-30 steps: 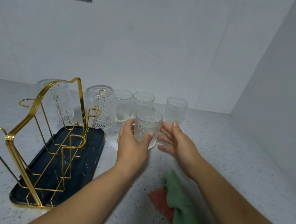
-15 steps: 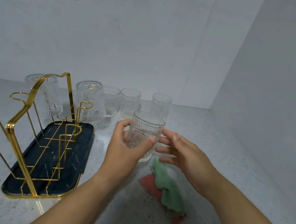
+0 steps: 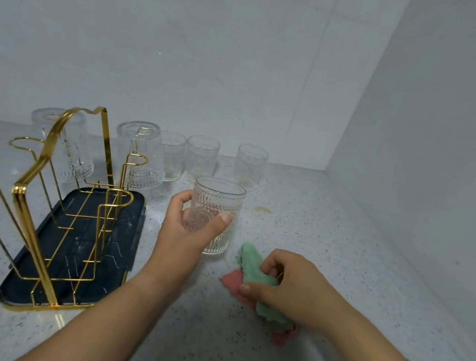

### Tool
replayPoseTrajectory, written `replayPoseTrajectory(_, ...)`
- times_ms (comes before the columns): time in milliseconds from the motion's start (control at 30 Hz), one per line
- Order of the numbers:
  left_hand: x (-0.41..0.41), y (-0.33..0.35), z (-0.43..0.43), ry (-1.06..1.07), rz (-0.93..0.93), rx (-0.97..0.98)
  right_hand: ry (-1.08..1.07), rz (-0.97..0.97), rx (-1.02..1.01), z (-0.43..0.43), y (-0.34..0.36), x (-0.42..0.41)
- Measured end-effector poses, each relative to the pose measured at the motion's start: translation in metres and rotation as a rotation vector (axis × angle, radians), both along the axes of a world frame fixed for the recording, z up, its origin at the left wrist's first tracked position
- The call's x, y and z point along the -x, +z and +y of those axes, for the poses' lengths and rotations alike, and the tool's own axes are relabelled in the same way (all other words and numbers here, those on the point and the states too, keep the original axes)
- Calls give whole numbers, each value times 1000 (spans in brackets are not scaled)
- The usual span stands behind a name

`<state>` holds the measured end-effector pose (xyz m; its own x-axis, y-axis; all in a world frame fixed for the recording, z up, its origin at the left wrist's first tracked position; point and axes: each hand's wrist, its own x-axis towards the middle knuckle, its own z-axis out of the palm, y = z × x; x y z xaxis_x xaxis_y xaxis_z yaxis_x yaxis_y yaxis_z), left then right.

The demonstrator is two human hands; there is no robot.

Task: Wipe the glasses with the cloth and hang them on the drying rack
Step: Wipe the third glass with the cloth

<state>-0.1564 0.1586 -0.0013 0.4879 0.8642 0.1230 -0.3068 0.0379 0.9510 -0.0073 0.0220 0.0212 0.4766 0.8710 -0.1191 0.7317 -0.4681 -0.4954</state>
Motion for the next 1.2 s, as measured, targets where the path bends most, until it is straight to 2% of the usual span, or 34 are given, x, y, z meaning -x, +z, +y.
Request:
replayPoseTrajectory(367, -1, -4, 1, -151, -15, 69, -114, 331, -288, -3, 1, -13)
replayPoseTrajectory(400, -1, -5, 1, -173, -26, 88, -165, 440, -329, -3, 3, -12)
replayPoseTrajectory(500, -2, -6, 2, -228, -35, 119, -369, 1003, -537, 2, 16, -5)
replayPoseTrajectory(567, -3, -8, 2, -250, -36, 127, -412, 1190, -657, 6, 26, -1)
replayPoseTrajectory(633, -4, -9, 3, -252, -36, 143, -338, 1292, -766, 10, 34, 8)
replayPoseTrajectory(700, -5, -8, 1, -241, -39, 152, -213, 1265, -816, 16, 37, 24)
replayPoseTrajectory(733, -6, -7, 0, -233, -48, 160, -177, 1162, -828, 19, 34, 32)
replayPoseTrajectory(833, -6, -5, -2, -205, -116, 192, -172, 582, -850, 32, 18, 48)
replayPoseTrajectory(900, -6, -4, -2, -199, -145, 215, -129, 405, -883, 40, 9, 55)
replayPoseTrajectory(1000, -5, -2, -1, -192, -155, 244, 1, 396, -916, 47, -1, 69)
replayPoseTrajectory(1100, -4, -1, -1, -178, -141, 248, 13, 417, -868, 52, -2, 77)
replayPoseTrajectory(1200, -7, -2, -5, -176, -121, 182, -55, 592, -831, 64, 3, 66)
